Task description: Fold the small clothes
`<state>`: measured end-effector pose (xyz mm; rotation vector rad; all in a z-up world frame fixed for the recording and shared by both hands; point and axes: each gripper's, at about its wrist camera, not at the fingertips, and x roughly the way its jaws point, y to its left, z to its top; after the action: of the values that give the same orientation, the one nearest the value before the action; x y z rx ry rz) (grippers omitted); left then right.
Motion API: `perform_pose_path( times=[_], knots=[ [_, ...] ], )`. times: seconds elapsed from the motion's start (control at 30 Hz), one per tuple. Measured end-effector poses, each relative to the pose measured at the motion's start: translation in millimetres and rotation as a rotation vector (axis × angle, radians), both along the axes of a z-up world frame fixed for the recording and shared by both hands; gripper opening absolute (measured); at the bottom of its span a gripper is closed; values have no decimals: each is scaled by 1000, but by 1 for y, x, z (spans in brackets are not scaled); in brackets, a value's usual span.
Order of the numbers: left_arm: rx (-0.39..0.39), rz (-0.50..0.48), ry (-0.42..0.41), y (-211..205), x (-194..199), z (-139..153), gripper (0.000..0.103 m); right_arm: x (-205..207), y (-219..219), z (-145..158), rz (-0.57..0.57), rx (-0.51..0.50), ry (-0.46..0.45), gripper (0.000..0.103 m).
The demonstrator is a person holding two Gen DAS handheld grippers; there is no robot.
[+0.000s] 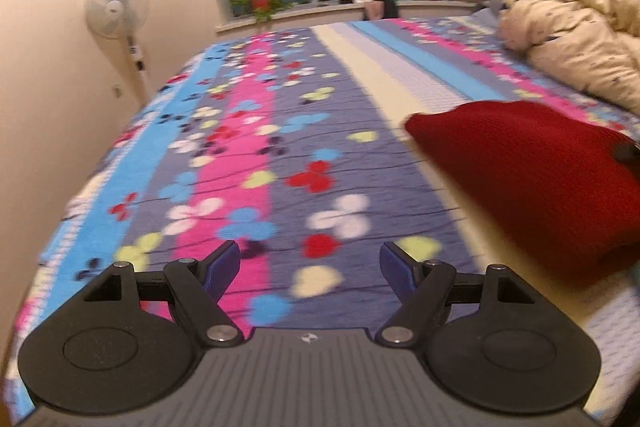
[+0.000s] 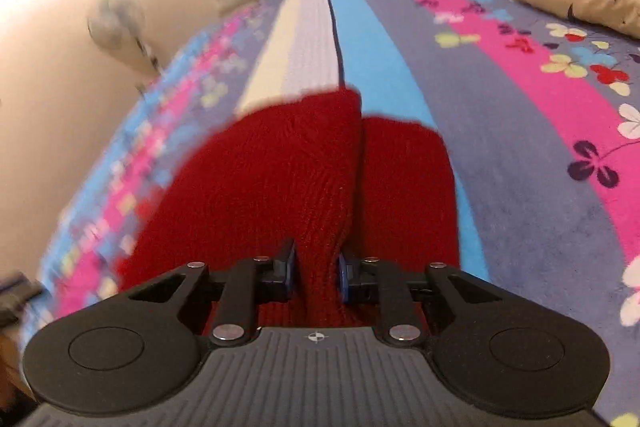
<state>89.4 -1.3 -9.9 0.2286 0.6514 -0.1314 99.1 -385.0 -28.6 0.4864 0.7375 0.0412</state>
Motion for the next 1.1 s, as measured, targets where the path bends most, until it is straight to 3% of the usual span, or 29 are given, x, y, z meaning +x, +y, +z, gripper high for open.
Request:
perform_pose_path(
  times=[0.07, 0.13, 0.27, 0.33, 0.43, 0.47, 0.53, 0.63, 0.73, 0.9, 1.1],
  knots=[
    [-38, -32, 1, -25, -4, 4, 81, -9, -14, 10, -40, 41, -59, 19],
    [-76, -50, 3, -52, -4, 9, 81, -13, -19, 13, -49, 30, -64, 19],
    [-179, -66, 39, -97, 4, 15, 81, -4, -4, -9, 51, -105, 97, 26],
    [-186, -79, 55, -116, 8, 15, 81, -3, 3, -10, 60, -159, 96, 31],
    [-128, -100, 85, -134, 8, 0, 80, -9, 3, 1, 52, -178, 63, 43],
    [-70, -98, 158, -139, 10, -17, 76, -12, 0, 5, 39, -168, 55, 46],
    [-2, -97, 270, -141, 11, -50, 73, -16, -2, 8, 33, -152, 47, 63],
    [29, -79, 268, -138, 7, -60, 73, -14, -5, 5, 43, -126, 72, 73],
    [-53, -39, 266, -131, 18, -42, 74, -8, -6, -5, 45, -103, 130, 77],
    [-185, 26, 179, -120, 54, -9, 81, 2, -7, -17, 36, -61, 190, 81],
    [-425, 31, 355, -117, 122, -34, 86, 10, -8, -29, 19, -27, 230, 87]
  ],
)
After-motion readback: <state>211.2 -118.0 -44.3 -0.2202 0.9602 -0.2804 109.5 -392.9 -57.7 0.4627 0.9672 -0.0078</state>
